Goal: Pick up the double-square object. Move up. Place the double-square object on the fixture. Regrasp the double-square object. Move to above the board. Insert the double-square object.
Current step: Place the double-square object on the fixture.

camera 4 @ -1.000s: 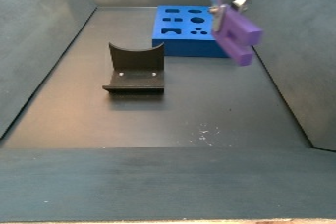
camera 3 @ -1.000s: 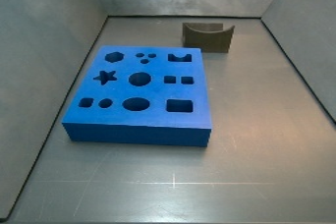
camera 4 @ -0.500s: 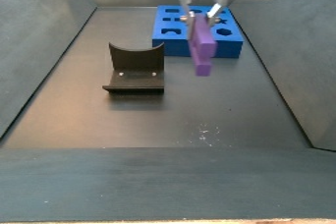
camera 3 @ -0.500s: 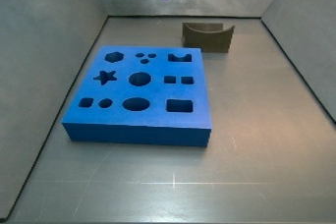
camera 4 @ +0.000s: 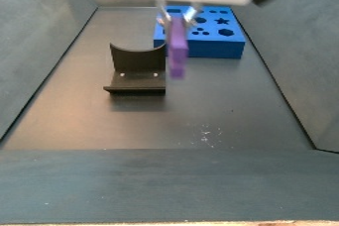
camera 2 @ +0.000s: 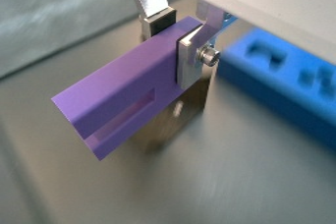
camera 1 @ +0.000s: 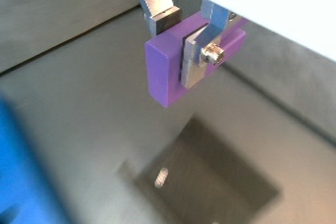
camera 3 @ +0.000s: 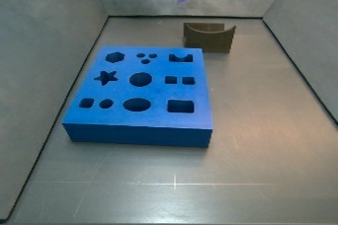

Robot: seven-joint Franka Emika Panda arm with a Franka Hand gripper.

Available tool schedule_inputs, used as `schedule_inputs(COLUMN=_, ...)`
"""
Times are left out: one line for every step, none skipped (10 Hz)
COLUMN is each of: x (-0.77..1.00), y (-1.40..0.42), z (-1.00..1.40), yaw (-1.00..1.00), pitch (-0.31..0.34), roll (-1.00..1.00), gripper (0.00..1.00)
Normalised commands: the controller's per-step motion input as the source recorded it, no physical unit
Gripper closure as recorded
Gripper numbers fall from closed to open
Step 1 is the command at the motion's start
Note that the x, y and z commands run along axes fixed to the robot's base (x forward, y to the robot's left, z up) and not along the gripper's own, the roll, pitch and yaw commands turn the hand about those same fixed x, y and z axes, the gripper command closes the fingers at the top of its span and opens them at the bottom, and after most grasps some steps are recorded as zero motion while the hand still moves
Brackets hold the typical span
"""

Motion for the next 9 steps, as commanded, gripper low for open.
schedule_inputs(x=1.00, y=-0.61, z=0.56, yaw=-0.07, pitch=0.068, roll=-1.00, gripper=1.00)
schedule_inputs(x=0.91, y=-0.42, z=0.42, yaw=-0.08, pitch=0.073, roll=-1.00, gripper=1.00)
schedule_inputs(x=0.76, y=-0.26, z=0.23, yaw=-0.08, pitch=0.074, roll=-1.00, gripper=1.00)
schedule_inputs(x=0.64, y=-0.14, z=0.10, yaw=-0.09, pitch=0.077, roll=-1.00, gripper=1.00)
schedule_inputs(x=0.52, y=-0.05, z=0.05, yaw=-0.10, pitch=0.092, roll=-1.00, gripper=1.00)
schedule_inputs(x=0.44, y=0.00, z=0.02, yaw=-0.10, pitch=0.105, roll=-1.00, gripper=1.00)
schedule_inputs(x=0.34, y=0.03, z=0.00, yaw=-0.12, pitch=0.115, roll=-1.00, gripper=1.00)
schedule_inputs(x=0.27, y=0.03, z=0.00, yaw=-0.13, pitch=0.121, roll=-1.00, gripper=1.00)
schedule_inputs(x=0.22, y=0.04, z=-0.01, yaw=-0.14, pitch=0.123, roll=-0.96, gripper=1.00)
